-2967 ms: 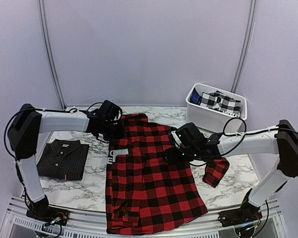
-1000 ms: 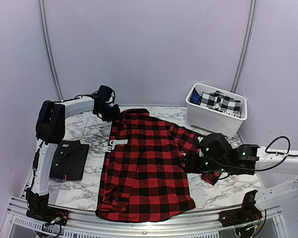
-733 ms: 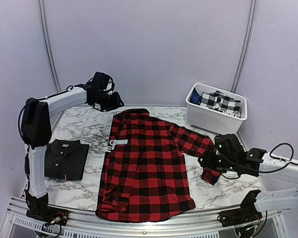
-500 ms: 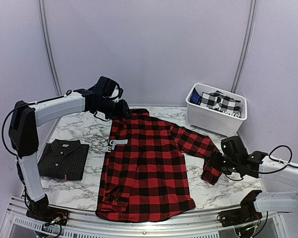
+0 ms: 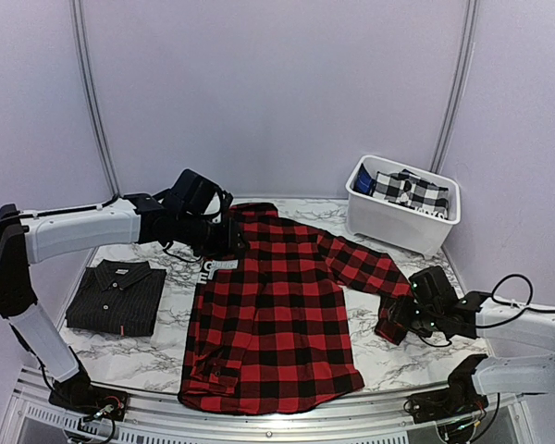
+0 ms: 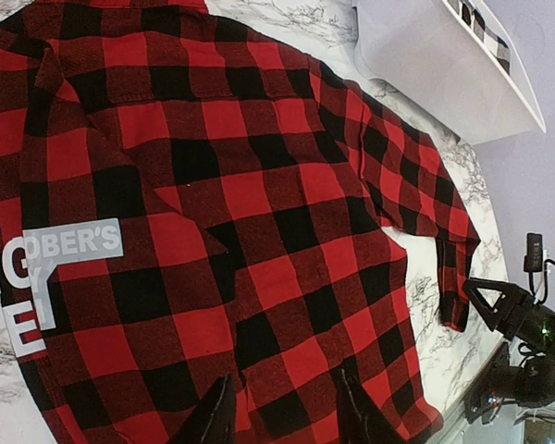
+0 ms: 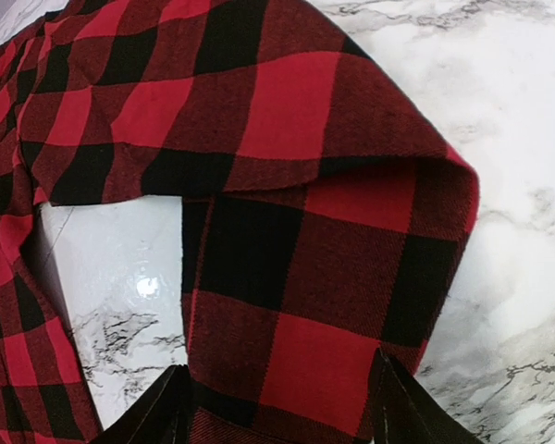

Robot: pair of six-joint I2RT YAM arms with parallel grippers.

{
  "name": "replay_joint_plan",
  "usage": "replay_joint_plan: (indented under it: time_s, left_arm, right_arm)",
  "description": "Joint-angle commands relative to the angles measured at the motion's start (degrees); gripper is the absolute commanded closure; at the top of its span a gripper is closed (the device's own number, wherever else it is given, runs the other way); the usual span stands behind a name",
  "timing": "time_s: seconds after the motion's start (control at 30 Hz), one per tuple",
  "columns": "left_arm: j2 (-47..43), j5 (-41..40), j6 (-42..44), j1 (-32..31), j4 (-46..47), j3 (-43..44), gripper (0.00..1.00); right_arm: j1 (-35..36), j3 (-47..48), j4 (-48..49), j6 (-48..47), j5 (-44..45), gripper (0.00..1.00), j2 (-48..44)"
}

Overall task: Fold and stack the long sleeve shirts
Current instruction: Pick up the sleeve from the center of the board.

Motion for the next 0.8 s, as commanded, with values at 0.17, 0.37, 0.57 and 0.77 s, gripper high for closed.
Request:
replay_joint_plan:
  time_s: [0.17, 0.37, 0.57, 0.77]
  left_arm:
    - [-4.1, 0.1, -1.0, -0.3, 2.2, -2.0, 0.61]
    - [-4.4, 0.5, -1.2, -0.3, 2.6, -2.4, 0.61]
    - [-5.1, 0.5, -1.0, -0.3, 2.7, -2.9, 0.61]
    - [-5.1, 0.7, -0.9, -0.3, 3.0, -2.9, 0.61]
  right_arm:
    - [-0.6, 0.4, -5.3, 5.7, 5.5, 0.41, 3.5]
    - [-0.6, 1.6, -4.5, 4.4, 3.3, 0.47, 9.4]
    - [-0.5, 6.5, -11.7, 2.1, 7.0, 0.45, 5.2]
    - [-0.6, 7.7, -19.2, 3.3, 8.2, 0.40, 1.9]
